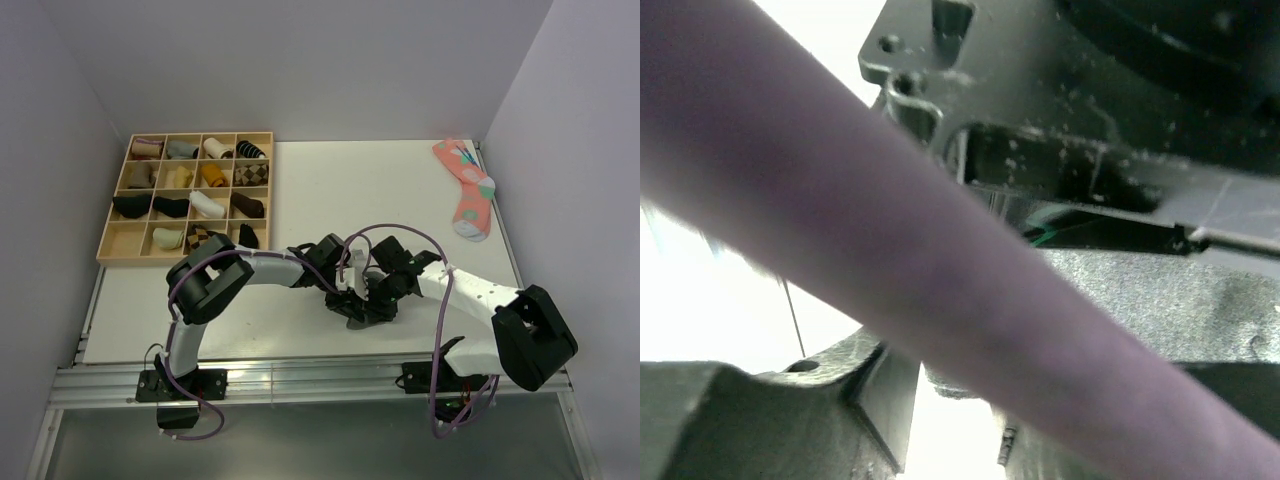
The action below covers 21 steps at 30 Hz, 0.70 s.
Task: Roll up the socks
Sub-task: Roll the sock at the center of the board.
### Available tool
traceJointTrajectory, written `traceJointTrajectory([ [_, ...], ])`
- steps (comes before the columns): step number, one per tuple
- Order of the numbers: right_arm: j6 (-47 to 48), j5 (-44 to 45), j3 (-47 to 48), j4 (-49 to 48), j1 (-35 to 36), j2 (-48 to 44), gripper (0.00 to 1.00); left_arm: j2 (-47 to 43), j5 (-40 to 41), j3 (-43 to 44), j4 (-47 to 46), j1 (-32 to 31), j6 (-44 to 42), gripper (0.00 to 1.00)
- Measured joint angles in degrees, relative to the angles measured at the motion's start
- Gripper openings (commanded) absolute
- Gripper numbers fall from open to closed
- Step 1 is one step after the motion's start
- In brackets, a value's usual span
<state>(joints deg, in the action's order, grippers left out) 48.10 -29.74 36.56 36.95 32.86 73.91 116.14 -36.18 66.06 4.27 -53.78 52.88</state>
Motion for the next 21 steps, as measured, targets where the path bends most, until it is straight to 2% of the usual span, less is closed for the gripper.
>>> traceJointTrajectory([
  [2, -0.7, 0.1, 0.0, 0.1, 0.0, 0.1, 0.34, 0.0, -0.1, -0.2, -0.3, 0.1, 0.0, 0.08],
  [3, -1.0, 0.2, 0.0, 0.1, 0.0, 0.2, 0.28, 0.0, -0.2, -0.3, -0.4, 0.1, 0.0, 0.09],
  [7, -2.3, 1.2, 0.0, 0.4, 0.0, 0.2, 0.23, 0.0, -0.2, -0.6, -1.0, 0.3, 0.4, 0.12],
  [13, -2.8, 1.4, 0.8, 0.8, 0.0, 2.0, 0.21, -2.3, 2.0, -3.8, -3.9, 0.3, 1.5, 0.28],
  [18, -3.1, 1.6, 1.2, 1.2, 0.0, 2.4, 0.20, -8.3, 6.7, -10.0, -6.2, 0.7, 2.4, 0.38],
  [21, -3.3, 1.8, 1.4, 1.5, 0.0, 2.6, 0.20, -11.4, 9.5, -12.6, -6.3, 1.3, 2.5, 0.40],
])
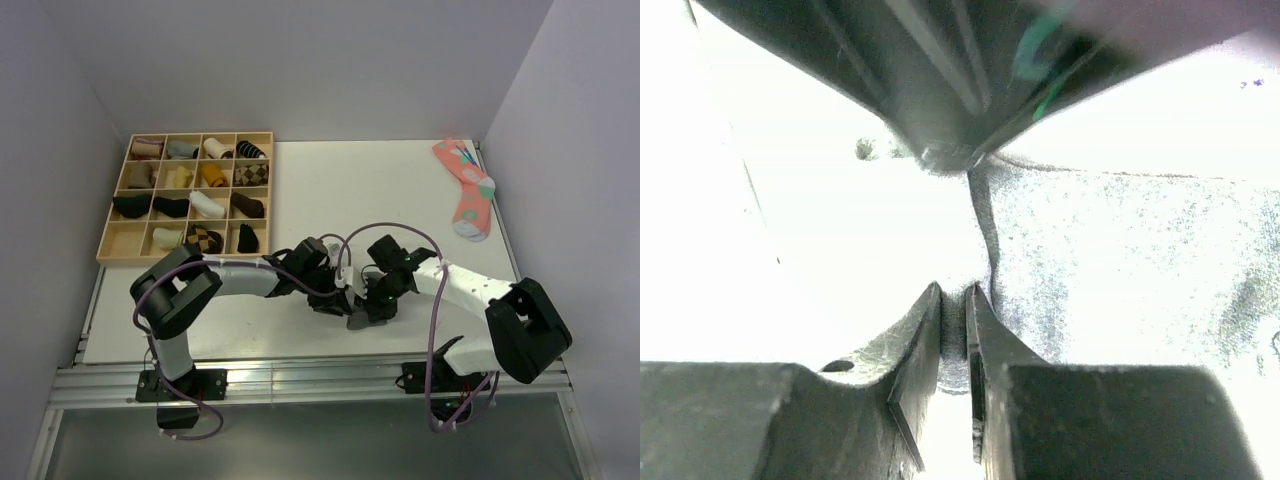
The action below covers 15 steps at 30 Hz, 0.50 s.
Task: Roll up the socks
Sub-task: Roll the sock at the center of the board.
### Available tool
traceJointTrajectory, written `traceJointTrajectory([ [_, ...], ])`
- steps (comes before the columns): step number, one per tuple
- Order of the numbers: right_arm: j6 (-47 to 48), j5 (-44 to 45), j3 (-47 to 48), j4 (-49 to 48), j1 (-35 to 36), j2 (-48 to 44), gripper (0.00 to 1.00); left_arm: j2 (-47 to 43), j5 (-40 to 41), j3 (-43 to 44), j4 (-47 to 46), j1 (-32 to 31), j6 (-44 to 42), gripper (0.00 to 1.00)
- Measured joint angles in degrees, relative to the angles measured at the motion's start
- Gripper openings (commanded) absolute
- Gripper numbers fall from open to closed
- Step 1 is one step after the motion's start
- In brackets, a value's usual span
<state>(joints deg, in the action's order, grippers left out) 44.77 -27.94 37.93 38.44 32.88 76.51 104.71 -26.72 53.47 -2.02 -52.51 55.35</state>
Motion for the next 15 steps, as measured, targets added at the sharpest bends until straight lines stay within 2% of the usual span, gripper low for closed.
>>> traceJointTrajectory([
  [7, 0.0, 0.5, 0.3, 0.9, 0.0, 0.4, 0.19, -0.9, 5.1, -0.8, -2.3, 2.4, -0.5, 0.46],
  [15, 0.0, 1.3, 0.3, 2.8, 0.0, 0.4, 0.19, 5.7, 8.0, 6.9, -9.5, 5.8, -5.6, 0.47],
])
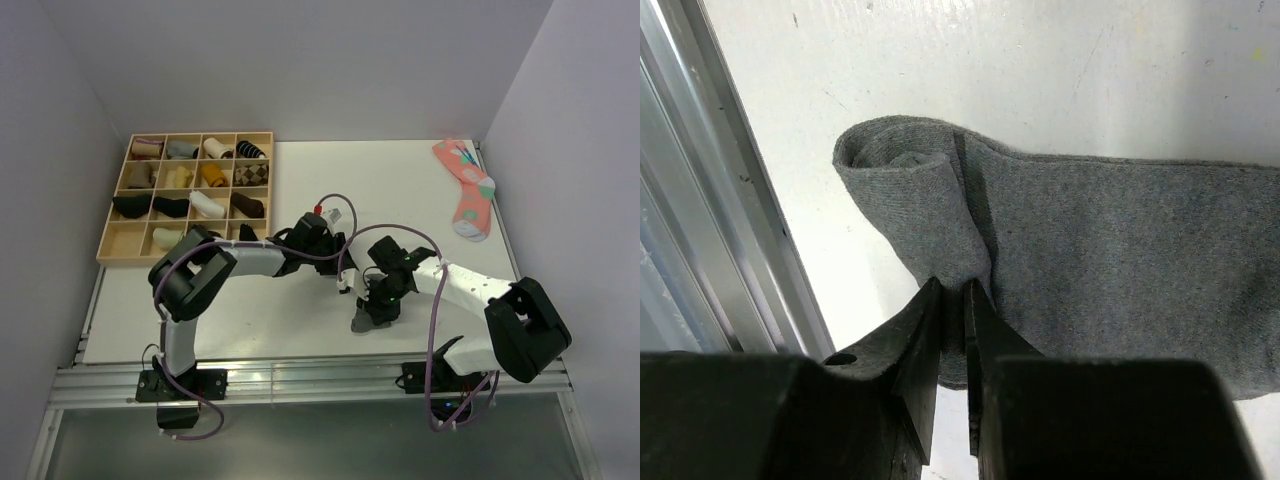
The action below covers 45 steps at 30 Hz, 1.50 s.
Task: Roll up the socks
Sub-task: Roll the sock at the center of the board.
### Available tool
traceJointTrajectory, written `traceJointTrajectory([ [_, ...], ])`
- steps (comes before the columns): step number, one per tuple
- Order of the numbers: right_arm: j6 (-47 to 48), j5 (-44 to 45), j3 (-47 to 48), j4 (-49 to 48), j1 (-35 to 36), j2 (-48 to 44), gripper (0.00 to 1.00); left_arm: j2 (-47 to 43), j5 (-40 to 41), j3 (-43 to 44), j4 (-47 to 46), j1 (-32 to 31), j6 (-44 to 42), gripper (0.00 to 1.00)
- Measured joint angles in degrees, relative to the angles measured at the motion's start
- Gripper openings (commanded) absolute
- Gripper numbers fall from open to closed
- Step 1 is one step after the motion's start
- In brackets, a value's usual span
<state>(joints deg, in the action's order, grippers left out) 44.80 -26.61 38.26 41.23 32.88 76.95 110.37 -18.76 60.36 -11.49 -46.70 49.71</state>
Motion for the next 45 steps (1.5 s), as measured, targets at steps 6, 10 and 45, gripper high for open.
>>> traceJointTrajectory([
  [6, 0.0, 0.0, 0.0, 0.1, 0.0, 0.0, 0.18, 6.3, -4.5, 5.0, -2.4, 0.7, -6.3, 0.49],
  [10, 0.0, 0.0, 0.0, 0.1, 0.0, 0.0, 0.18, 7.8, -8.6, 6.7, -2.6, 0.8, -10.5, 0.50],
  [45, 0.0, 0.1, 1.2, 1.0, 0.0, 1.4, 0.17, 13.1, -25.3, 8.0, -3.6, 4.2, -16.5, 0.00],
])
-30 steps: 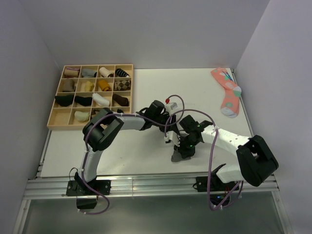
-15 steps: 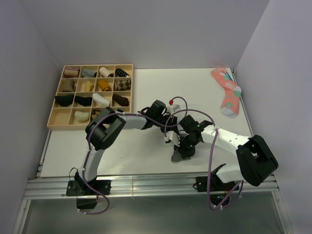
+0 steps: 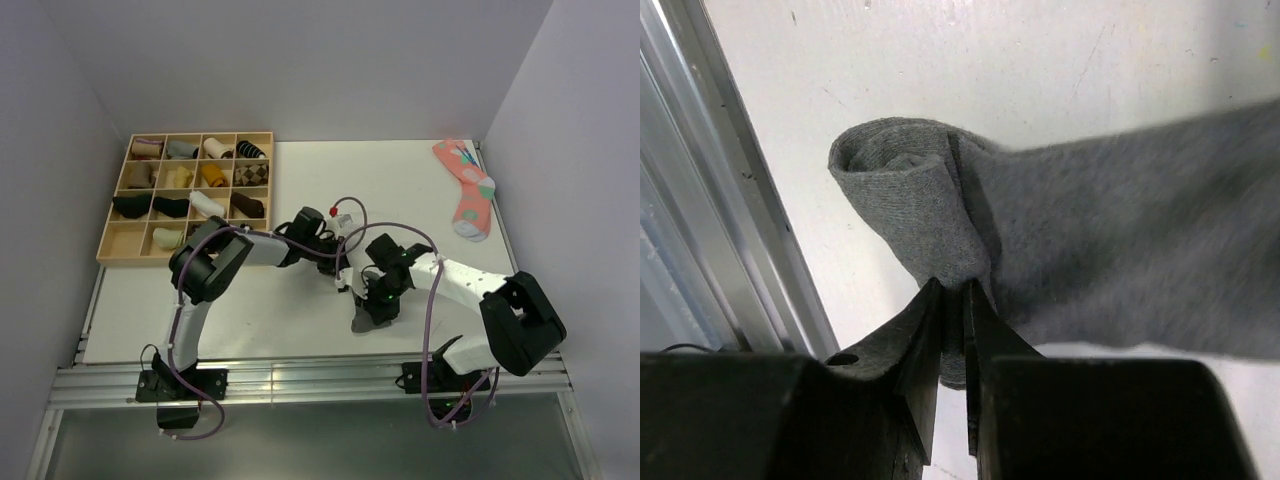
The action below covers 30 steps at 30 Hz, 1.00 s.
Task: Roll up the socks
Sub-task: Roll the sock at the center of the board.
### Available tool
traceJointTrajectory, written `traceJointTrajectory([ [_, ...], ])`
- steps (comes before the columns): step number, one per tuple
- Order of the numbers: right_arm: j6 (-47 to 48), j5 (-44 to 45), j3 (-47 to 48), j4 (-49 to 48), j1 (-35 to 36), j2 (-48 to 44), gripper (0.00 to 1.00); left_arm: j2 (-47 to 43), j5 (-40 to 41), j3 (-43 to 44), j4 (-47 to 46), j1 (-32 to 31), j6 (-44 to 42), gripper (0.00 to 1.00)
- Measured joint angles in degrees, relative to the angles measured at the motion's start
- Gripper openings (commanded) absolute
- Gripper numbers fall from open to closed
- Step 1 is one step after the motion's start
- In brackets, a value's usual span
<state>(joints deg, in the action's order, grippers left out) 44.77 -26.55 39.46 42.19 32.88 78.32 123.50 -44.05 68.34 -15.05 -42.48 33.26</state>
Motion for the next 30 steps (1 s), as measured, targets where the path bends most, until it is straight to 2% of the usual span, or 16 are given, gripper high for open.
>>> traceJointTrajectory([
  [14, -0.4, -0.1, 13.9, -1.9, 3.4, 13.3, 0.17, -3.7, 6.3, -0.1, 9.0, 11.5, 0.9, 0.00],
  [23, -0.2, -8.4, 26.4, 0.3, 4.5, 26.5, 0.16, -5.0, 11.7, 1.5, 14.1, 14.4, 0.9, 0.00],
  [30, -2.2, -14.1, 34.6, 4.3, 3.6, 33.4, 0.16, -8.2, 16.1, -2.4, 12.3, 15.3, 1.7, 0.00],
])
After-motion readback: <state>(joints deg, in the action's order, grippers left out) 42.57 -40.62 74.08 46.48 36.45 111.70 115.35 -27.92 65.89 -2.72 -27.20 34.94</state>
